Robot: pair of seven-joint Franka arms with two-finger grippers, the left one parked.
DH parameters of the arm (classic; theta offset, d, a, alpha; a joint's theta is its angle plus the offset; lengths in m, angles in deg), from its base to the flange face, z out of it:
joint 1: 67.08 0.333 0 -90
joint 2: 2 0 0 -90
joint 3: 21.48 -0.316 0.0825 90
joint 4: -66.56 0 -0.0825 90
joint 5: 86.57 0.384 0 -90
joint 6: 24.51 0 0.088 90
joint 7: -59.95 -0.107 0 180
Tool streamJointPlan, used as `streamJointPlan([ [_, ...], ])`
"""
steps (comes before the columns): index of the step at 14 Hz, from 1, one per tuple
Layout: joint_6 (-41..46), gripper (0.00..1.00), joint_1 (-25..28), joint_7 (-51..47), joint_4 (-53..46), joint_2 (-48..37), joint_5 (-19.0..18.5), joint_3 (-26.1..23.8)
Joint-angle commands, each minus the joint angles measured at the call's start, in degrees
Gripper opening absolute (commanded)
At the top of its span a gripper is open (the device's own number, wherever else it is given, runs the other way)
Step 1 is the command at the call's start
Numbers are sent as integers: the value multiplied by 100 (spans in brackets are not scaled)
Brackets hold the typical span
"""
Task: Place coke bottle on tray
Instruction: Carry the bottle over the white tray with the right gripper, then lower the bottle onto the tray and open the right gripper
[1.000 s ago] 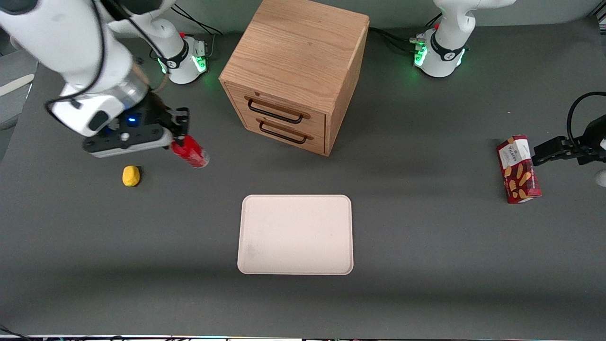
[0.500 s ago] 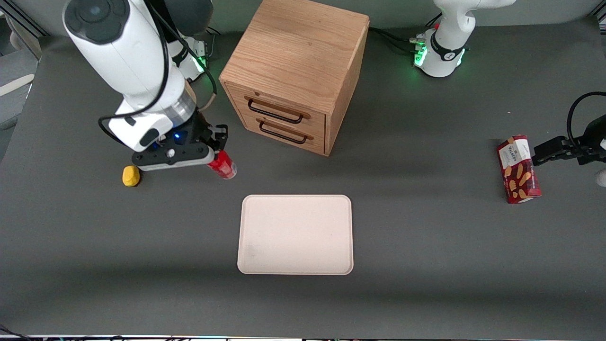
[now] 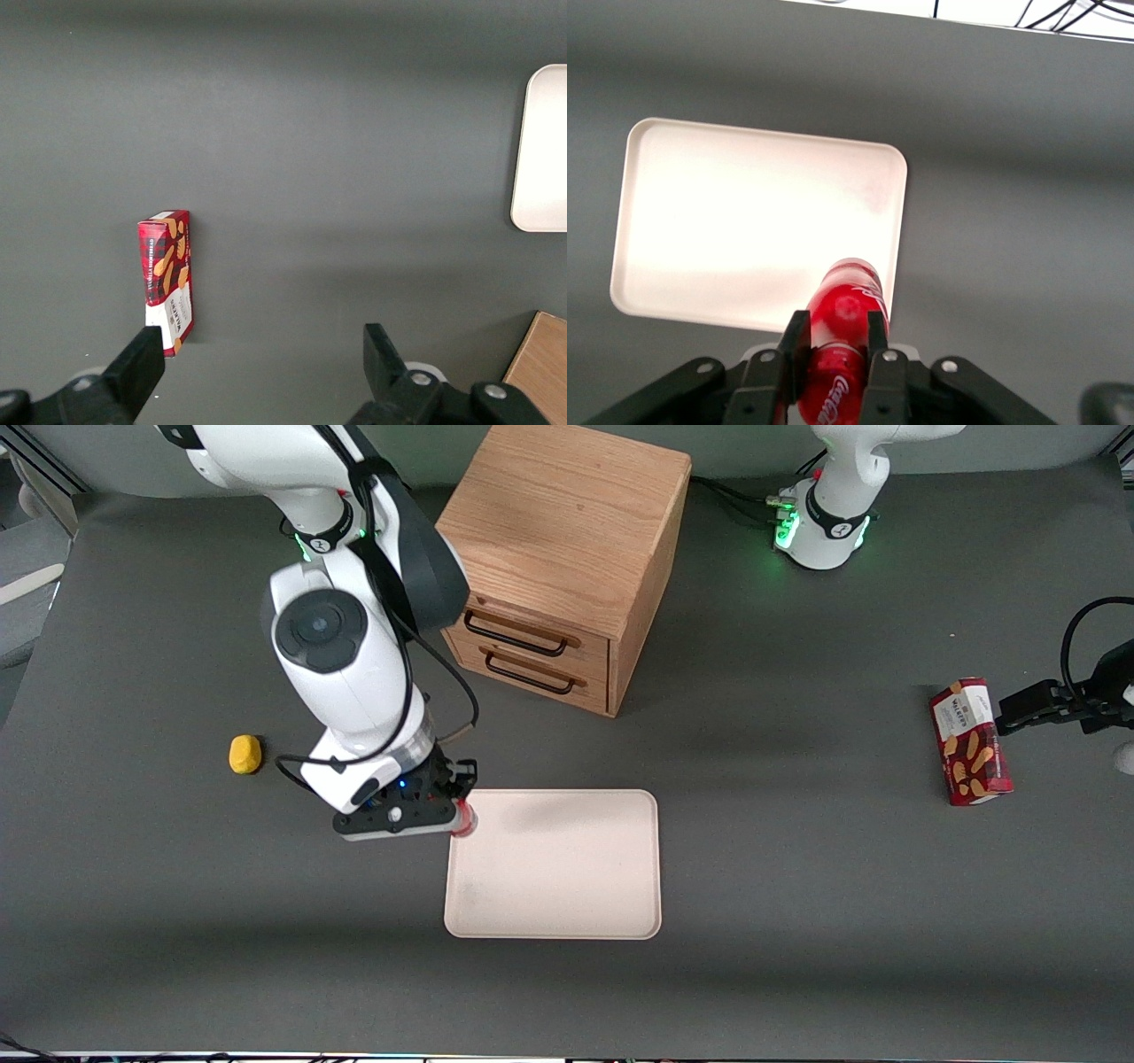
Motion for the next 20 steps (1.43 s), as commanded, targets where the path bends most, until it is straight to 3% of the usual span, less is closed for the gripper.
streamJointPlan([
  [1,-773,0,21,-71,586,-56,93,41],
  [10,-2383,0,57,-44,1545,322,84,-64],
  [17,-2446,0,48,-44,1616,331,93,-118],
  [18,-2446,38,48,-44,1607,349,93,-118],
  [20,-2446,78,48,-53,1598,366,93,-118],
])
